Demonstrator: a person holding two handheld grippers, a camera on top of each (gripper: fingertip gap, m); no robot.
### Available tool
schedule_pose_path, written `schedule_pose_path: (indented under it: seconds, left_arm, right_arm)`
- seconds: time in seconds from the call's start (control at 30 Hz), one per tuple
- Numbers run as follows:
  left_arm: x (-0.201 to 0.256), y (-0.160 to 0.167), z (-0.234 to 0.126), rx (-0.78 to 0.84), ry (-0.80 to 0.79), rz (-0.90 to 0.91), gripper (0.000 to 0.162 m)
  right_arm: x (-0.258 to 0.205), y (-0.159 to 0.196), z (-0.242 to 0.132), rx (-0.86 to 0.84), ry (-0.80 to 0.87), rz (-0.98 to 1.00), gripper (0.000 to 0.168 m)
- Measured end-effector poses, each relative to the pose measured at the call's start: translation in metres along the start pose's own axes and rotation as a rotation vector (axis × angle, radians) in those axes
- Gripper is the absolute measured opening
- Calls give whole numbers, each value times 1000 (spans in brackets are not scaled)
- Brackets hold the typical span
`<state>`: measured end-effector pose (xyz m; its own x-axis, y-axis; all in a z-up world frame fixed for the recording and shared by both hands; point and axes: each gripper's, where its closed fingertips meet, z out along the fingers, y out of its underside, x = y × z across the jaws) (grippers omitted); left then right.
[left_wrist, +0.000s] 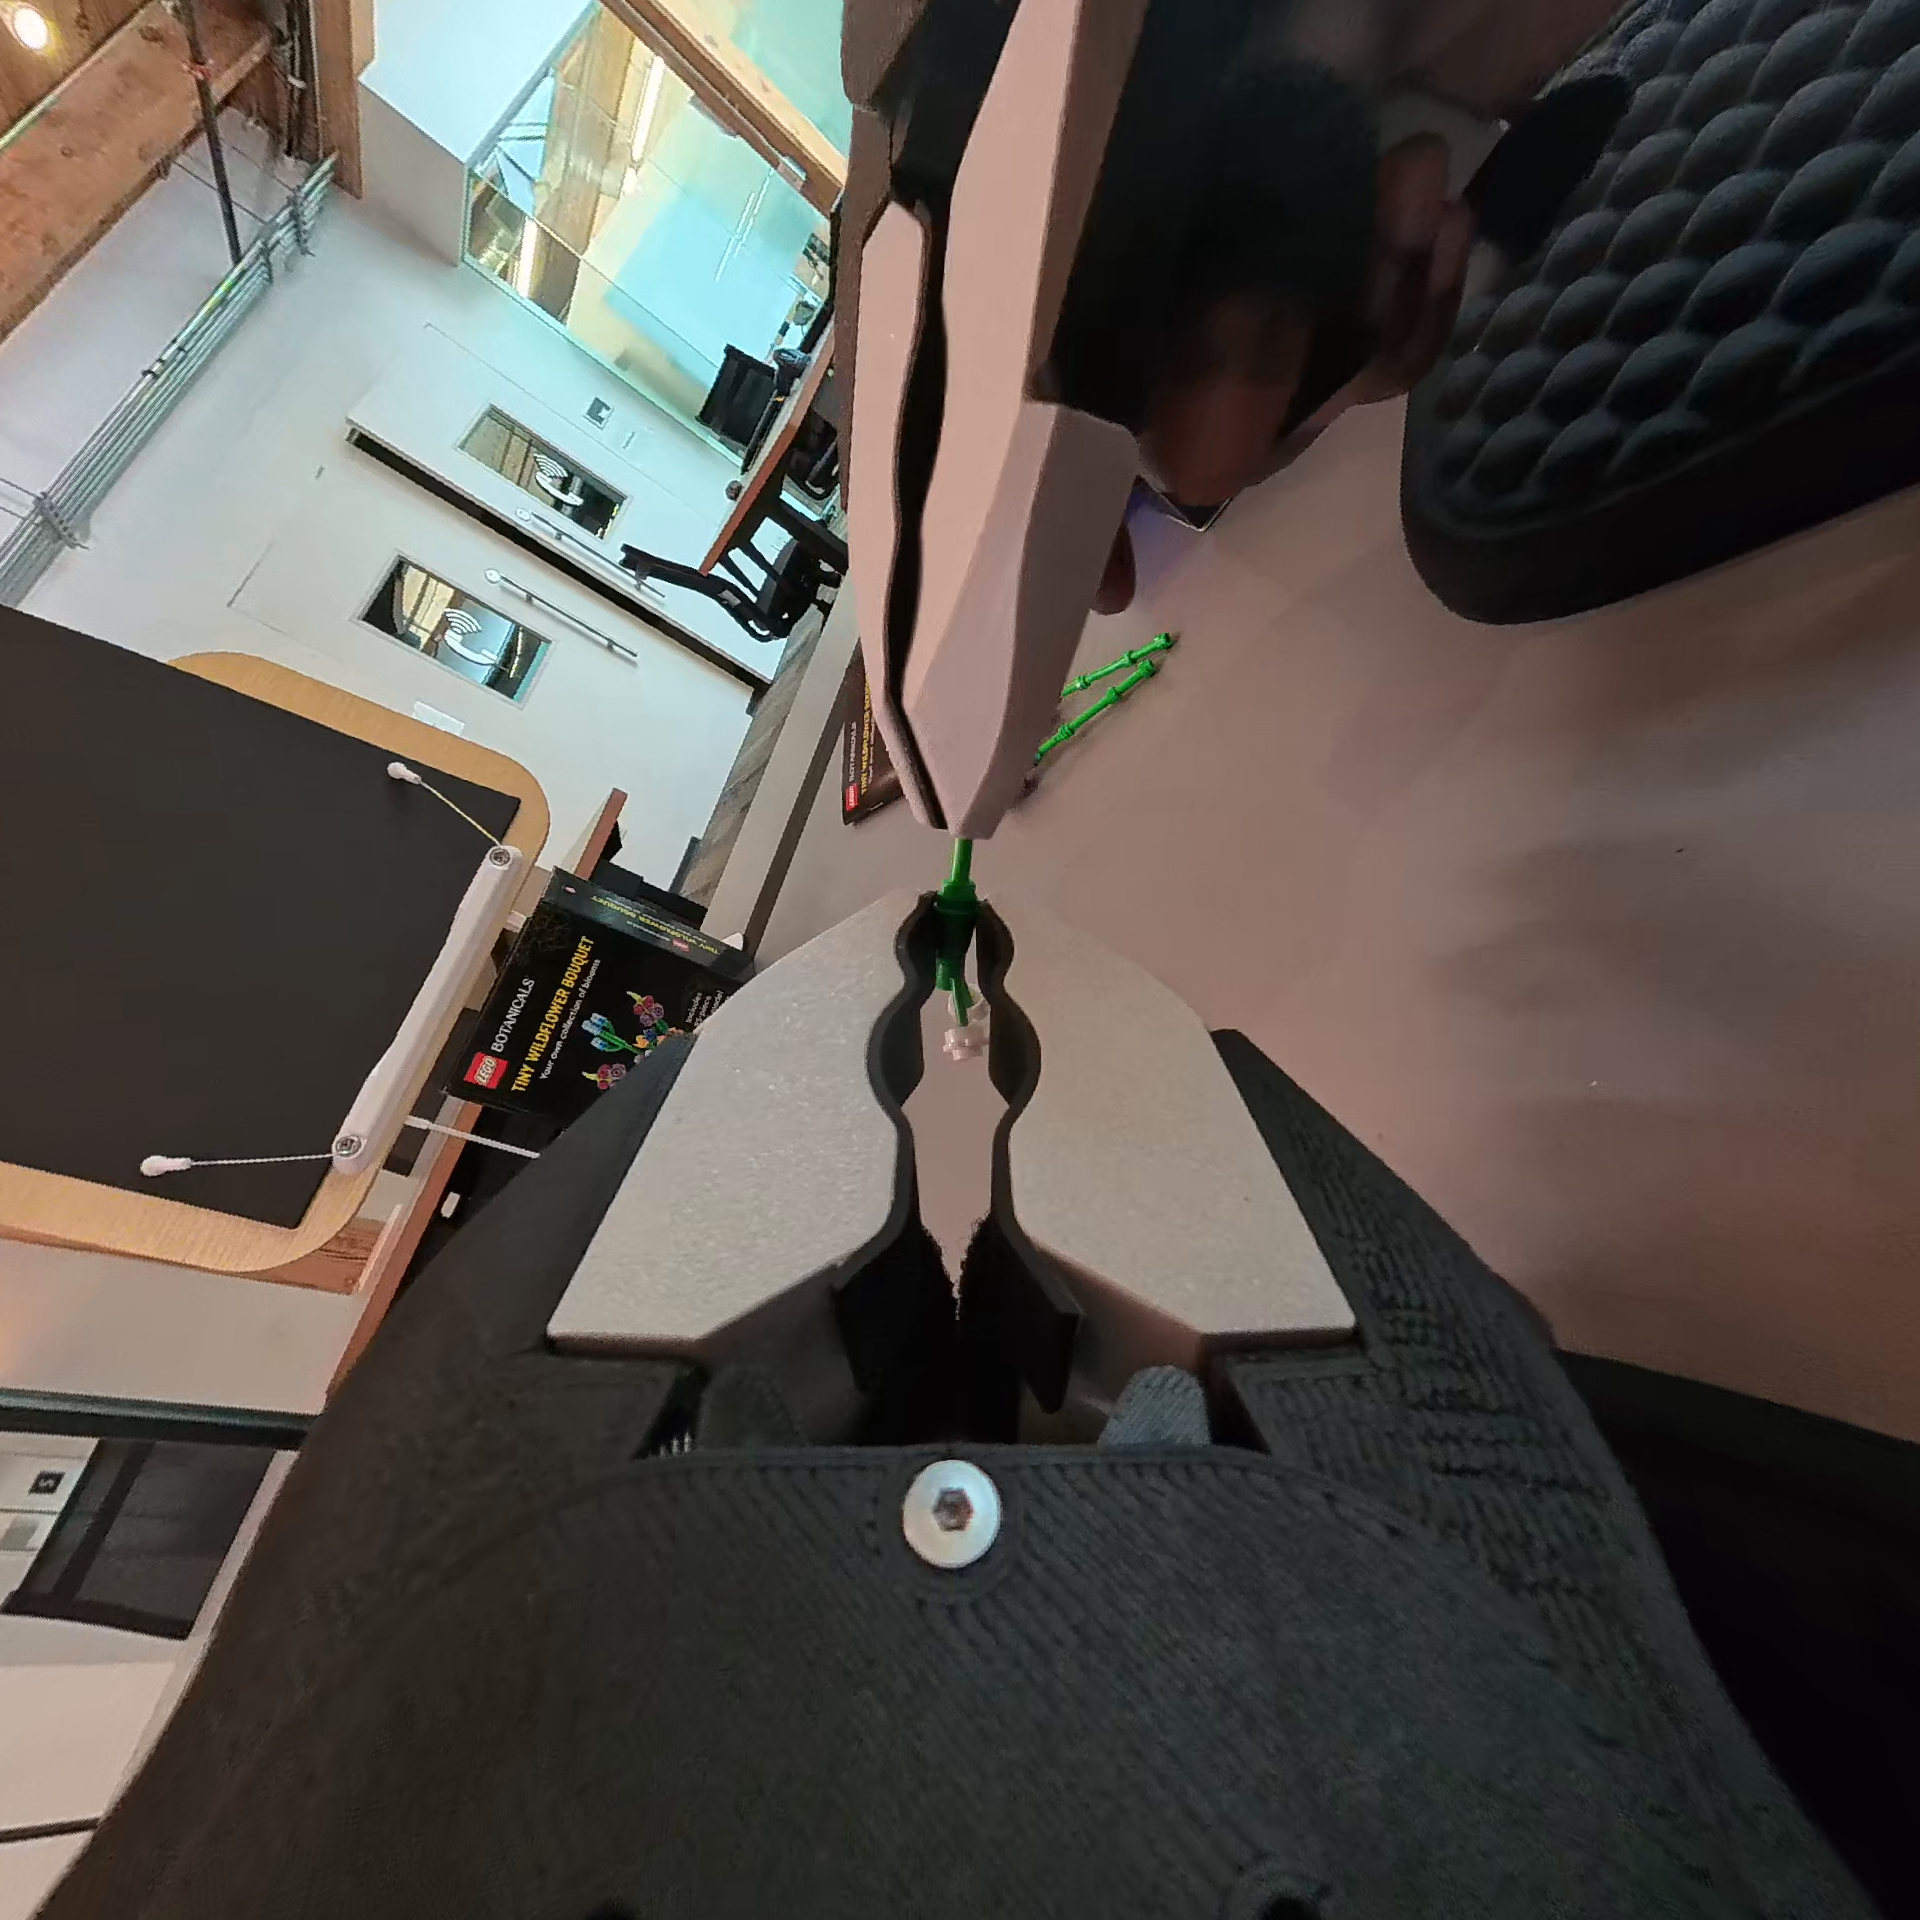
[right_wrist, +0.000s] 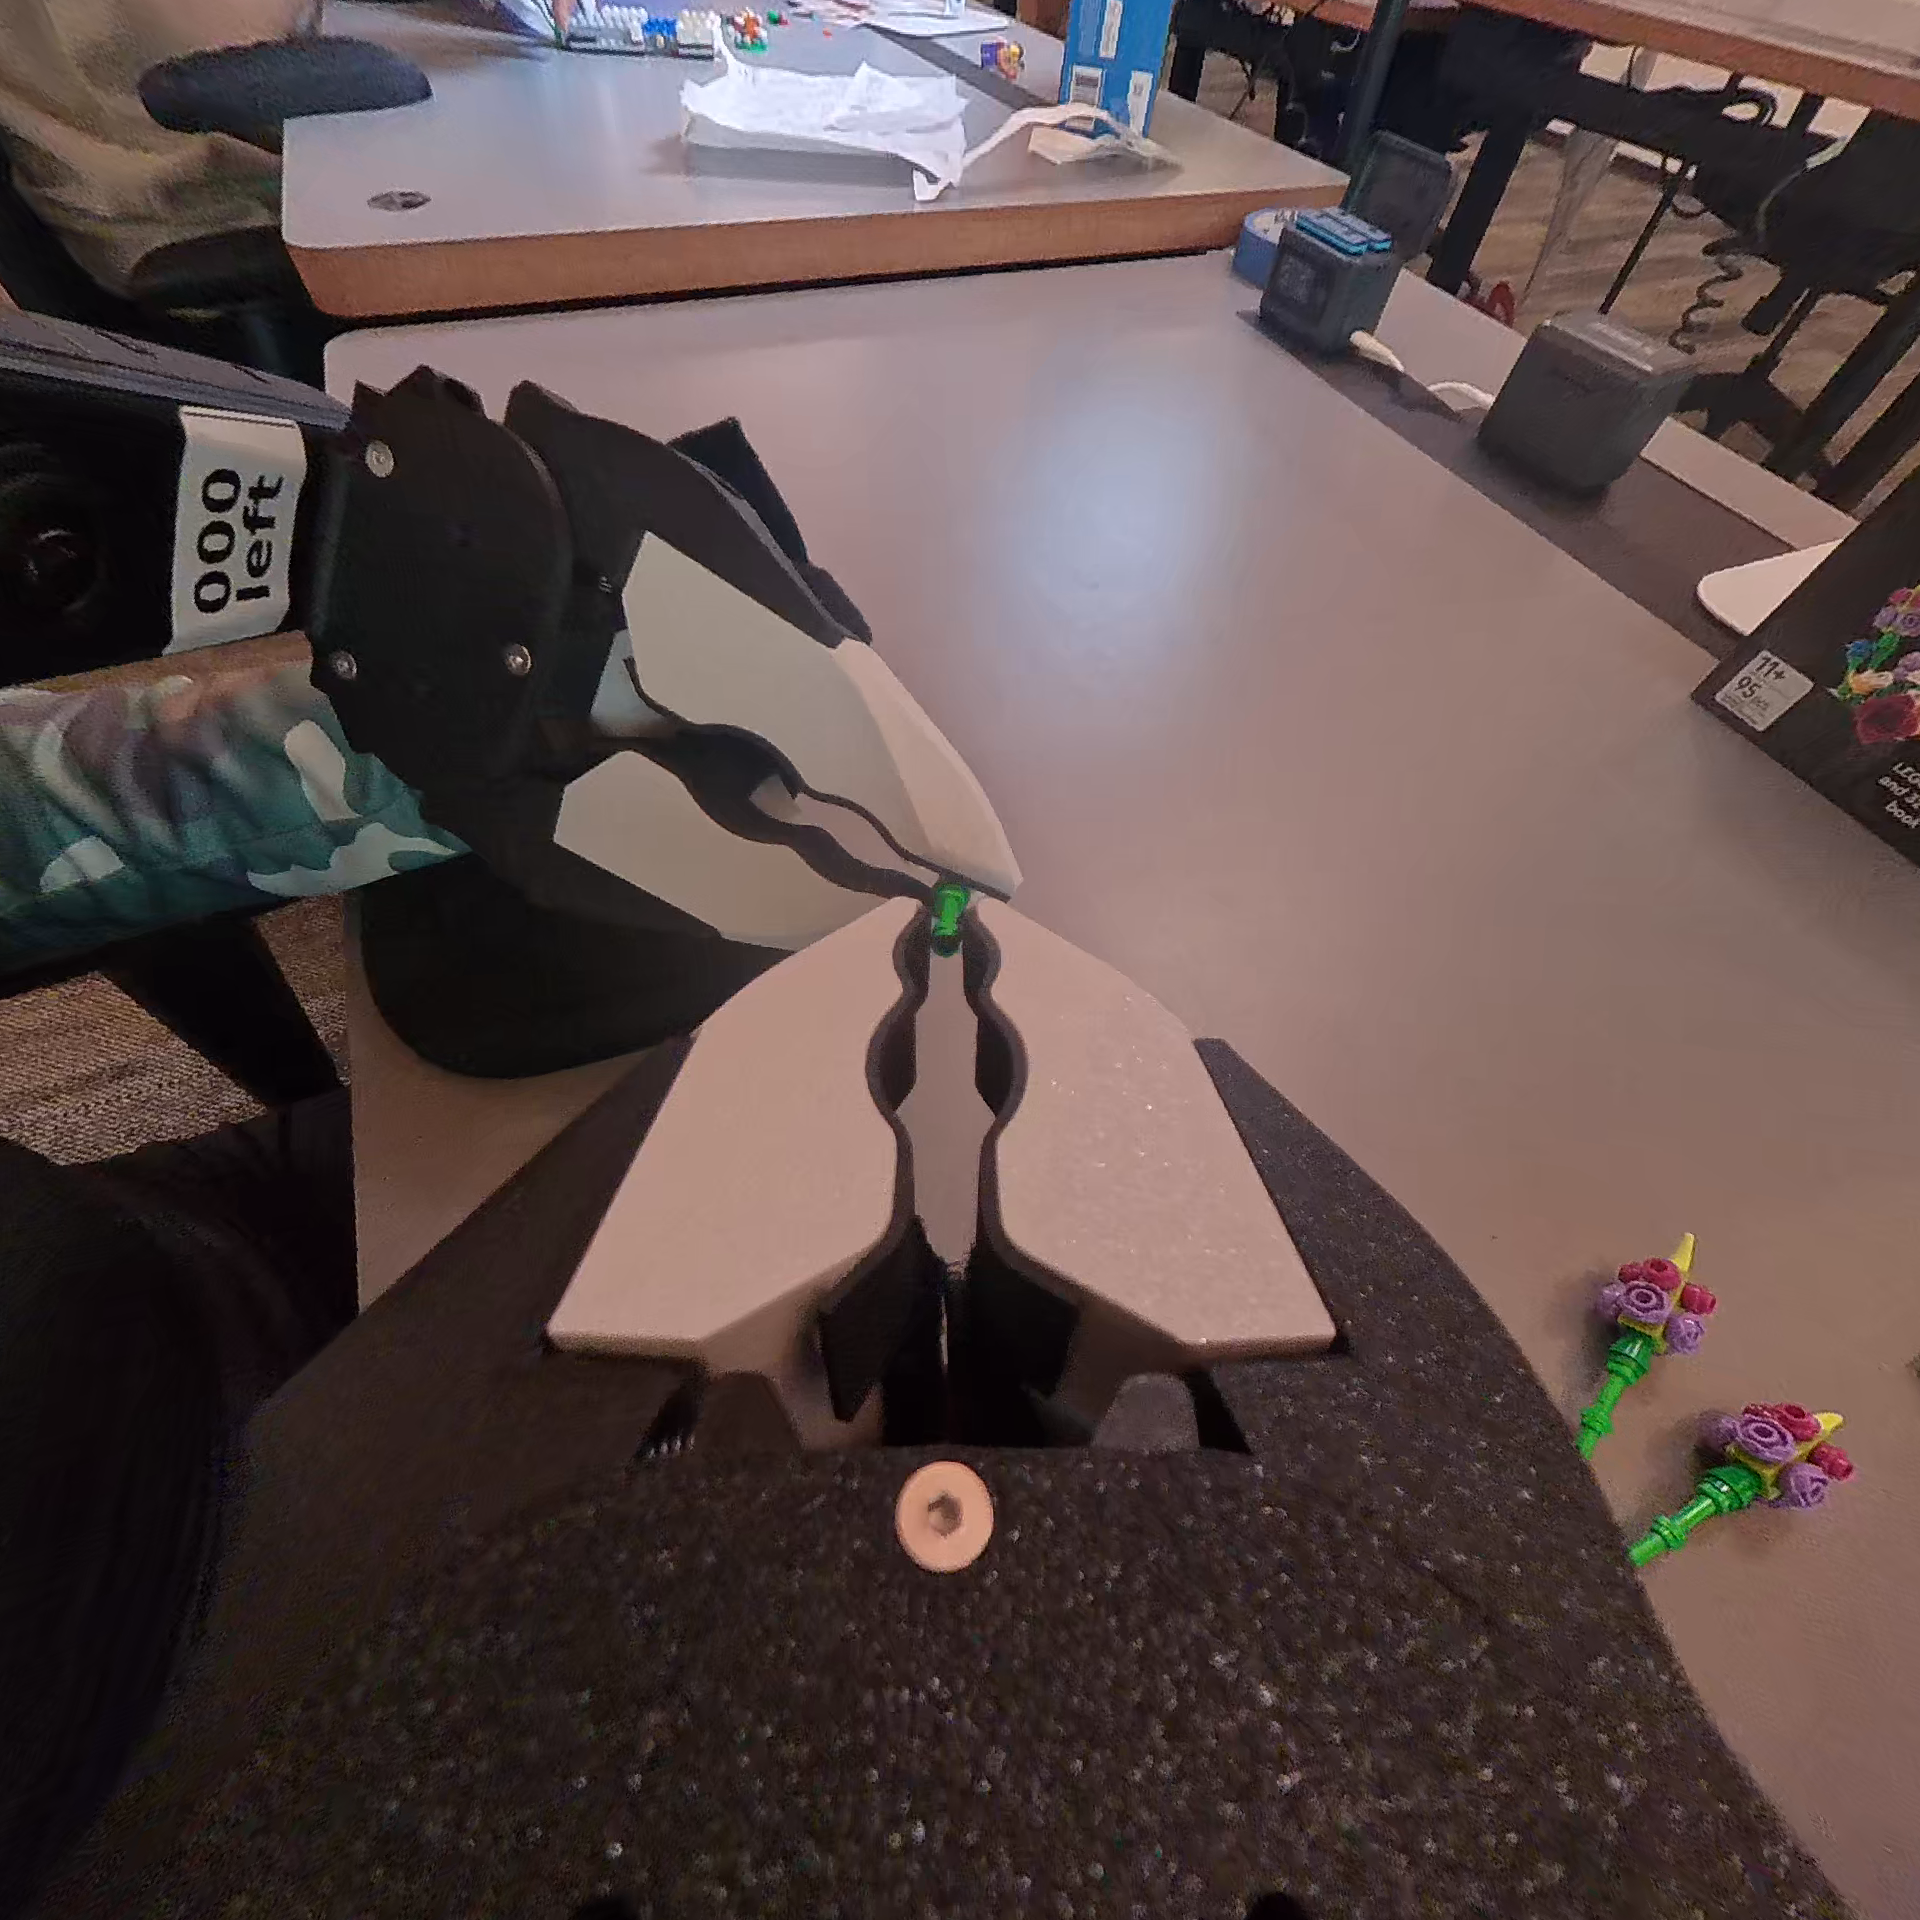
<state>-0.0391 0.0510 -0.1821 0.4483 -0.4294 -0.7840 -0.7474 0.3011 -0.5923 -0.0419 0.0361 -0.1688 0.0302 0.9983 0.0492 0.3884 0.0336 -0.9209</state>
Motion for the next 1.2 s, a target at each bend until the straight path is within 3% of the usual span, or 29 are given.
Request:
schedule_pose_path:
  seconds: [0.3,0.33,0.4,0.47,0.67,0.83,0.97,1.2]
  left_arm:
    - [0,-8,-1,61,34,-88,7]
    - [-2,8,-1,-25,23,-75,7]
    - [-11,34,-8,-102,-2,-66,7]
    - [-27,13,-16,53,-42,-218,7]
    - [-13,6,-10,43,-5,-143,7]
    - [-16,2,-12,87,-1,-197,7]
    - [-23,-4,-16,153,-4,-292,7]
    - [-39,-5,-24,271,33,-606,7]
  right_arm:
    - [0,-3,-10,-32,33,-13,5]
    - [5,-7,-19,-18,75,-24,5]
    - [17,-19,-49,56,140,0,5]
    - [25,-26,-78,98,181,9,5]
    - [66,-18,-152,-5,524,-3,5]
    - [118,11,-222,-160,854,176,5]
    - [132,34,-230,-296,902,237,5]
    - [140,41,-230,-317,926,256,14]
